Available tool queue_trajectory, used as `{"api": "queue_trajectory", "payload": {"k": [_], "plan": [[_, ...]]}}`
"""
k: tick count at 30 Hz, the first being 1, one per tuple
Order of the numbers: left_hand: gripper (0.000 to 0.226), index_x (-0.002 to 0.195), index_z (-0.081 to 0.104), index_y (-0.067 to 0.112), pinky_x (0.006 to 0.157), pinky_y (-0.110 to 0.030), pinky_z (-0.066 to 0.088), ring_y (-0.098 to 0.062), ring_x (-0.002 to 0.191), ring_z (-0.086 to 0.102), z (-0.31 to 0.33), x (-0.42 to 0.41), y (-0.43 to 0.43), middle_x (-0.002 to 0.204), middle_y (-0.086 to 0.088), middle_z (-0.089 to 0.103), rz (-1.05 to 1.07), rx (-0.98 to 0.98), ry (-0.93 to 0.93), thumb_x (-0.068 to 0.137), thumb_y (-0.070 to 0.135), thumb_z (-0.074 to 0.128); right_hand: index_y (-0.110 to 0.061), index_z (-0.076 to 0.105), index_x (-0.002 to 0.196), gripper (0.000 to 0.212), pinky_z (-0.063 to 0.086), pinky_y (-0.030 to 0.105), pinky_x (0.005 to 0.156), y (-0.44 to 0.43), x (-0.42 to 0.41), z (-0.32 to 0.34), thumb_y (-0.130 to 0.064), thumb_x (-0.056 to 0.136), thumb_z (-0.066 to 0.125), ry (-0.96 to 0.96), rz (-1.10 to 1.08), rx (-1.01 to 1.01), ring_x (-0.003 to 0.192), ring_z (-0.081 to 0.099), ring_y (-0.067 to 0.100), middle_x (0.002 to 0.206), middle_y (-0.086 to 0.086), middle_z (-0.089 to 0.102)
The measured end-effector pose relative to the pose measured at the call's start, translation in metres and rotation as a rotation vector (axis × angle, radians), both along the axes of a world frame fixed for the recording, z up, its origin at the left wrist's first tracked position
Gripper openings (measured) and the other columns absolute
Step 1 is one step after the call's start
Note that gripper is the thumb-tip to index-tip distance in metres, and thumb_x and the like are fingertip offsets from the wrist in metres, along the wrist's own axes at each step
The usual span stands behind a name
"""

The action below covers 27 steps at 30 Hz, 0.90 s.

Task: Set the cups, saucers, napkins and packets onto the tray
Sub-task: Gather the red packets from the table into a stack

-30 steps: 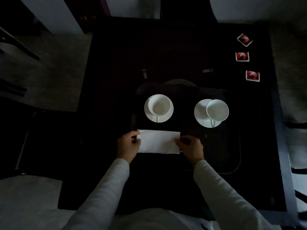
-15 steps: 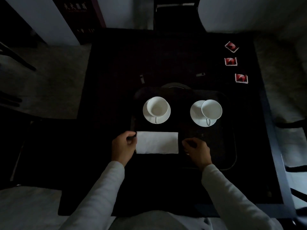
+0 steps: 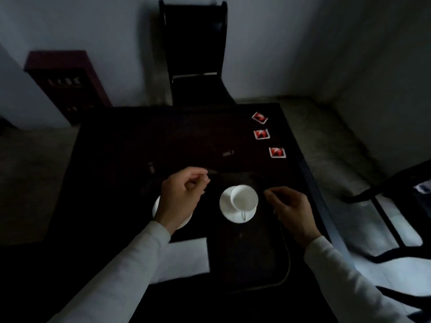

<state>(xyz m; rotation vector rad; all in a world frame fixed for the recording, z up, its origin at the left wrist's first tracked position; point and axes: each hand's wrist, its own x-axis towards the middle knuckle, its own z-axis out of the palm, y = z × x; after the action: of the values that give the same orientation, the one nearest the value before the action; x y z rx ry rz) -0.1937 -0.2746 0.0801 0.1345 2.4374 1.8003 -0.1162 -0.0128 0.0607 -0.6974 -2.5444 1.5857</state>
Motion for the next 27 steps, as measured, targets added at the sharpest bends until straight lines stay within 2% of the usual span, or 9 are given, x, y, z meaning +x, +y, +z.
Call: {"api": "queue_trajectory", "payload": {"k": [5, 8, 10, 12, 15, 19, 22, 25, 27], "plan": [[0.014, 0.105, 0.074, 0.025, 0.058, -0.012, 0.05, -0.002, 0.068, 0.071, -0.021, -0.062, 0.087, 0.091, 0.008, 0.076, -0.111, -0.069, -0.083, 0.092, 0.022, 0.067, -0.03, 0.076, 0.088, 0.004, 0.052, 0.018, 0.053, 0.066, -0.049, -0.023, -0.032, 0.09, 0.073, 0.006, -0.105, 0.026, 0.062, 0.069, 0.008, 0.077, -0.006, 0.076], [0.016, 0.107, 0.073, 0.025, 0.065, -0.016, 0.055, -0.004, 0.075, 0.072, -0.045, -0.096, 0.132, 0.095, 0.008, 0.075, -0.159, -0.151, -0.154, 0.092, 0.024, 0.068, -0.029, 0.073, 0.098, 0.008, 0.055, 0.019, 0.055, 0.101, -0.079, -0.051, -0.03, 0.091, 0.073, -0.009, -0.17, 0.043, 0.066, 0.073, 0.01, 0.077, -0.006, 0.075], [0.016, 0.106, 0.074, 0.023, 0.078, -0.025, 0.058, -0.009, 0.084, 0.072, -0.065, -0.115, 0.161, 0.097, 0.006, 0.075, -0.165, -0.197, -0.184, 0.091, 0.022, 0.068, -0.021, 0.07, 0.11, 0.022, 0.062, 0.032, 0.067, 0.119, -0.101, -0.071, -0.032, 0.09, 0.073, -0.051, -0.185, 0.053, 0.072, 0.074, 0.013, 0.084, -0.005, 0.076], [0.015, 0.104, 0.074, 0.024, 0.081, -0.025, 0.057, -0.01, 0.087, 0.071, -0.084, -0.13, 0.186, 0.097, 0.006, 0.075, -0.163, -0.229, -0.214, 0.091, 0.022, 0.068, -0.016, 0.067, 0.116, 0.03, 0.06, 0.043, 0.083, 0.134, -0.125, -0.092, -0.032, 0.091, 0.072, -0.084, -0.206, 0.072, 0.086, 0.074, 0.021, 0.094, 0.001, 0.076], [0.016, 0.106, 0.072, 0.029, 0.08, -0.024, 0.057, -0.006, 0.087, 0.071, -0.109, -0.151, 0.219, 0.096, 0.011, 0.073, -0.183, -0.253, -0.249, 0.091, 0.025, 0.069, -0.011, 0.061, 0.123, 0.039, 0.052, 0.04, 0.095, 0.152, -0.158, -0.116, -0.034, 0.092, 0.069, -0.147, -0.246, 0.138, 0.107, 0.068, 0.03, 0.11, 0.009, 0.074], [0.018, 0.108, 0.07, 0.032, 0.076, -0.024, 0.056, -0.004, 0.089, 0.069, -0.136, -0.178, 0.258, 0.098, 0.013, 0.072, -0.241, -0.268, -0.307, 0.091, 0.027, 0.07, 0.0, 0.05, 0.128, 0.058, 0.042, 0.041, 0.097, 0.159, -0.195, -0.147, -0.044, 0.094, 0.065, -0.23, -0.314, 0.24, 0.12, 0.056, 0.04, 0.128, 0.022, 0.06], [0.02, 0.111, 0.071, 0.029, 0.083, -0.029, 0.058, -0.006, 0.094, 0.068, -0.155, -0.191, 0.284, 0.102, 0.011, 0.071, -0.243, -0.256, -0.317, 0.091, 0.027, 0.071, -0.004, 0.047, 0.129, 0.066, 0.042, 0.043, 0.094, 0.15, -0.212, -0.163, -0.057, 0.092, 0.06, -0.322, -0.393, 0.377, 0.121, 0.051, 0.038, 0.131, 0.019, 0.052], [0.021, 0.112, 0.07, 0.025, 0.088, -0.032, 0.058, -0.01, 0.096, 0.068, -0.168, -0.2, 0.297, 0.105, 0.008, 0.071, -0.206, -0.251, -0.34, 0.091, 0.024, 0.071, -0.013, 0.046, 0.129, 0.059, 0.043, 0.042, 0.091, 0.139, -0.223, -0.17, -0.056, 0.091, 0.059, -0.367, -0.462, 0.44, 0.118, 0.05, 0.033, 0.128, 0.012, 0.05], [0.023, 0.116, 0.069, 0.021, 0.082, -0.029, 0.057, -0.013, 0.093, 0.069, -0.175, -0.206, 0.296, 0.107, 0.003, 0.071, -0.184, -0.174, -0.392, 0.093, 0.02, 0.068, -0.017, 0.048, 0.128, 0.049, 0.04, 0.043, 0.092, 0.136, -0.23, -0.173, -0.05, 0.094, 0.059, -0.361, -0.498, 0.411, 0.119, 0.047, 0.03, 0.128, 0.009, 0.048]]}}
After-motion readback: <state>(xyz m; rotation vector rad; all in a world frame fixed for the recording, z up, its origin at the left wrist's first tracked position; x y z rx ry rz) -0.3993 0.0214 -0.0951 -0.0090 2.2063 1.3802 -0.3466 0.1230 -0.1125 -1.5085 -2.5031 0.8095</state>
